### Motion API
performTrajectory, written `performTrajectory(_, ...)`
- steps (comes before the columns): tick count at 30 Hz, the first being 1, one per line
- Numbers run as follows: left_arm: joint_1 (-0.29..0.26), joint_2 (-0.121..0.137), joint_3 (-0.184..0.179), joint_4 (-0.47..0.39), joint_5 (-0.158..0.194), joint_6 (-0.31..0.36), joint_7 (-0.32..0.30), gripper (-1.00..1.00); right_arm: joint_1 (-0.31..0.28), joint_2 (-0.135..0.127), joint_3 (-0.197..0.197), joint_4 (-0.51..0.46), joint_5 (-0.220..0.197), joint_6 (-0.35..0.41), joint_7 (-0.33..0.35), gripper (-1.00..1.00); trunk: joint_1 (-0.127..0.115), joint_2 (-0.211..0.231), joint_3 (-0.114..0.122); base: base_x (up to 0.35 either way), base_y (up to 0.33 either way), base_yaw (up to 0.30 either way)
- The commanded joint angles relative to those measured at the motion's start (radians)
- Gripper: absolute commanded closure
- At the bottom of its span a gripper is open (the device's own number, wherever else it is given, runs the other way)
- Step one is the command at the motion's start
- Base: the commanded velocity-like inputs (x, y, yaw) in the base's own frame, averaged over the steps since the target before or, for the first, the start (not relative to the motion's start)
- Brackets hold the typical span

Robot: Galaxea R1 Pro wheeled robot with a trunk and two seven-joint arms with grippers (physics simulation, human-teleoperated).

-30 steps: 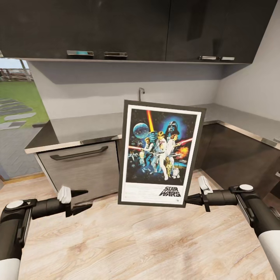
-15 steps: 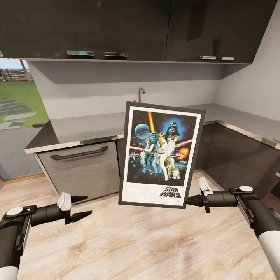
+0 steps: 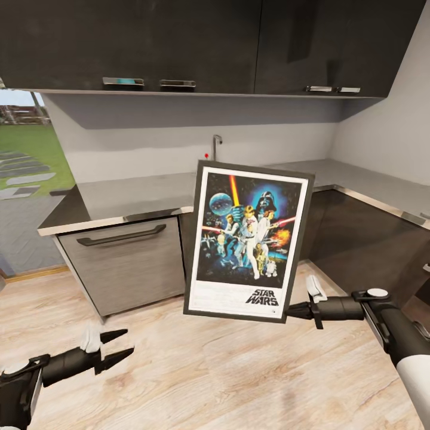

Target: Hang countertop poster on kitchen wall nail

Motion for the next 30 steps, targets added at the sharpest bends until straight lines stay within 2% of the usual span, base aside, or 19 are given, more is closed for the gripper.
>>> performTrajectory(1,0.001,0.000,0.022,0.057,-0.007,-0.039,-0.006,-1.00,-0.001,0.000,-0.003,0.005,0.007,0.012,0.003,1.00,0.000,-0.001,-0.001,0.000,0.000,0.000)
performTrajectory(2,0.002,0.000,0.030,0.086,-0.007,-0.063,-0.002,-1.00,-0.001,0.000,-0.004,0.007,0.007,0.012,0.000,1.00,0.000,-0.001,-0.001,0.000,0.000,0.000)
performTrajectory(3,0.005,0.001,0.048,0.181,-0.007,-0.131,0.055,-1.00,-0.001,0.000,-0.005,0.012,0.008,0.012,-0.015,1.00,0.000,-0.001,-0.001,0.000,0.000,0.000)
performTrajectory(4,0.006,0.001,0.052,0.215,-0.007,-0.154,0.081,-1.00,-0.001,0.000,-0.005,0.013,0.008,0.012,-0.021,1.00,0.000,-0.001,-0.001,0.000,0.000,0.000)
performTrajectory(5,0.006,0.002,0.057,0.279,-0.007,-0.198,0.135,-1.00,-0.001,-0.001,-0.005,0.016,0.009,0.012,-0.033,1.00,0.000,-0.001,-0.001,0.000,0.000,0.000)
performTrajectory(7,0.007,0.002,0.060,0.339,-0.007,-0.240,0.190,-1.00,0.000,-0.001,-0.006,0.017,0.010,0.013,-0.046,1.00,0.000,-0.001,-0.001,0.000,0.000,0.000)
performTrajectory(9,0.008,0.003,0.064,0.437,-0.006,-0.295,0.276,-1.00,0.000,-0.002,-0.005,0.018,0.011,0.014,-0.069,1.00,0.000,-0.001,-0.001,0.000,0.000,0.000)
performTrajectory(14,0.008,0.006,0.067,0.550,-0.002,-0.324,0.374,-1.00,0.001,-0.002,-0.005,0.023,0.012,0.015,-0.117,1.00,0.000,-0.001,-0.001,0.000,0.000,0.000)
performTrajectory(16,0.014,0.008,0.067,0.603,0.002,-0.331,0.421,-1.00,0.001,-0.004,-0.007,0.053,0.012,0.012,-0.151,1.00,0.000,-0.001,-0.001,0.000,0.000,0.000)
performTrajectory(19,0.026,0.009,0.068,0.638,0.013,-0.333,0.445,-1.00,0.001,-0.005,-0.008,0.072,0.012,0.010,-0.169,1.00,0.000,-0.001,-0.001,0.000,0.000,0.000)
performTrajectory(20,0.031,0.009,0.068,0.648,0.029,-0.333,0.461,-1.00,0.001,-0.006,-0.008,0.077,0.012,0.010,-0.175,1.00,0.000,-0.001,-0.001,0.000,0.000,0.000)
performTrajectory(21,0.038,0.010,0.068,0.660,0.080,-0.334,0.506,-1.00,0.001,-0.007,-0.008,0.081,0.013,0.009,-0.182,1.00,0.000,-0.001,-0.001,0.000,0.000,0.000)
performTrajectory(24,0.078,0.004,0.069,0.680,0.133,-0.334,0.614,-1.00,0.001,-0.004,-0.006,0.084,0.015,0.007,-0.188,1.00,0.000,-0.001,-0.001,0.000,0.000,0.000)
performTrajectory(27,0.081,0.005,0.069,0.698,0.144,-0.334,0.635,-1.00,0.001,-0.003,-0.005,0.085,0.015,0.007,-0.190,1.00,0.000,-0.001,-0.001,0.000,0.000,0.000)
performTrajectory(30,0.081,0.005,0.068,0.704,0.149,-0.334,0.662,-1.00,0.001,-0.001,-0.004,0.085,0.015,0.006,-0.242,1.00,0.000,-0.001,-0.001,0.000,0.000,0.000)
